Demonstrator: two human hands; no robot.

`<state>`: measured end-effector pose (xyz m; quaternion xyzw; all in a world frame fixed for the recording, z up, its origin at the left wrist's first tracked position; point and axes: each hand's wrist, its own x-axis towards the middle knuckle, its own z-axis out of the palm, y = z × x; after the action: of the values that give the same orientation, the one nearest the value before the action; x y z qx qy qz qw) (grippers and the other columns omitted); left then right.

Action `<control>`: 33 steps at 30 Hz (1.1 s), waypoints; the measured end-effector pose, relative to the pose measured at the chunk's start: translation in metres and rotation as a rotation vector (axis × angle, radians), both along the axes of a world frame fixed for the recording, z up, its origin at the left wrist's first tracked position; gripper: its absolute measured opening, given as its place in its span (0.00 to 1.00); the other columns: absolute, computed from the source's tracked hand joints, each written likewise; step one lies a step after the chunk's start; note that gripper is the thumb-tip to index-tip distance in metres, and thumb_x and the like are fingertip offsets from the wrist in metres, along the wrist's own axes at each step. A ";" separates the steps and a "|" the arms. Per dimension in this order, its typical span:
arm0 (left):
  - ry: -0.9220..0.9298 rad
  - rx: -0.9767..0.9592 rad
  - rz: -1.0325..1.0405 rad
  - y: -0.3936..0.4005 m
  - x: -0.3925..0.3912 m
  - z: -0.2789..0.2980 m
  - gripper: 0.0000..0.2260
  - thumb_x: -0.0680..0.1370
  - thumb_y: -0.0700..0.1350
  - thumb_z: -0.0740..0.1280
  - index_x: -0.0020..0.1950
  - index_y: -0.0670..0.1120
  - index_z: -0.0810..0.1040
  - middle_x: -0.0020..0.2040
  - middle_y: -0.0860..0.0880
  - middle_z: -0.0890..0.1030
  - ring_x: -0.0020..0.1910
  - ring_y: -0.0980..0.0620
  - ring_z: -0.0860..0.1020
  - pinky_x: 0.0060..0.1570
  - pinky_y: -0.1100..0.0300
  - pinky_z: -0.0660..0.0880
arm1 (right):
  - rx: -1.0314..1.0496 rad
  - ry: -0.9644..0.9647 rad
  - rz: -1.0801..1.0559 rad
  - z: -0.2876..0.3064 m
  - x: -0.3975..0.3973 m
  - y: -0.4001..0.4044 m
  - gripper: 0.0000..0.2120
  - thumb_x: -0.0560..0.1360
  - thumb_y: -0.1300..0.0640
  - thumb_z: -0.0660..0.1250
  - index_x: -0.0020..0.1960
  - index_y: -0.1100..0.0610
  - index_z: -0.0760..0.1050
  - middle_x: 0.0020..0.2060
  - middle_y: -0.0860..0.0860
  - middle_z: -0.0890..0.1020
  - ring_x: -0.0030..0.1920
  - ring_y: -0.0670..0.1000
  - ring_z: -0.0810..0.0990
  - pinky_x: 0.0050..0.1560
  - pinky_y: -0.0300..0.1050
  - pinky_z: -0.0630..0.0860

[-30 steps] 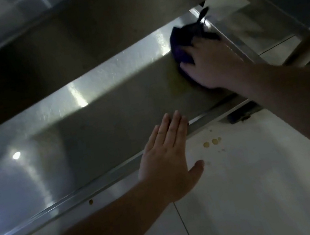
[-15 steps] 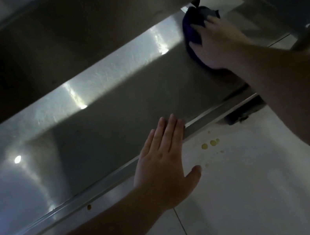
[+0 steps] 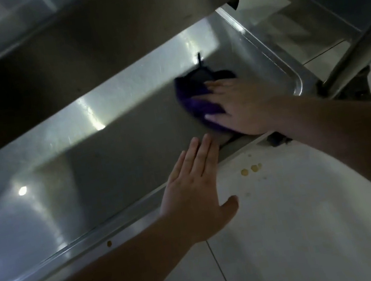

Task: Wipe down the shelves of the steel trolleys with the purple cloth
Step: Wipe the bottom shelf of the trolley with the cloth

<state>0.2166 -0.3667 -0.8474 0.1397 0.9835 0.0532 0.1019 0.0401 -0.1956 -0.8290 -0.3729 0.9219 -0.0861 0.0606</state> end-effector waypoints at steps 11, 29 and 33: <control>-0.035 0.017 0.012 0.001 -0.002 0.006 0.50 0.77 0.71 0.58 0.86 0.48 0.37 0.86 0.49 0.36 0.84 0.50 0.33 0.81 0.51 0.35 | 0.035 -0.091 -0.242 0.006 0.023 -0.048 0.32 0.84 0.37 0.48 0.83 0.50 0.57 0.81 0.55 0.62 0.82 0.54 0.55 0.80 0.50 0.50; 0.099 -0.095 0.359 -0.157 0.134 -0.007 0.44 0.81 0.70 0.52 0.86 0.45 0.39 0.86 0.48 0.39 0.85 0.50 0.36 0.82 0.51 0.36 | 0.023 0.034 -0.433 0.001 0.097 -0.170 0.30 0.81 0.43 0.54 0.78 0.58 0.66 0.76 0.62 0.69 0.75 0.63 0.67 0.73 0.58 0.66; 0.059 -0.078 0.324 -0.164 0.135 -0.006 0.44 0.82 0.71 0.48 0.83 0.48 0.27 0.84 0.50 0.29 0.82 0.52 0.28 0.81 0.51 0.34 | -0.054 0.003 -0.019 0.000 0.128 -0.216 0.31 0.84 0.40 0.51 0.82 0.54 0.58 0.80 0.56 0.64 0.80 0.57 0.59 0.80 0.56 0.56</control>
<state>0.3514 -0.5310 -0.8532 -0.0233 0.9970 0.0268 0.0685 0.1684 -0.4119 -0.8292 -0.3657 0.9228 -0.1109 0.0486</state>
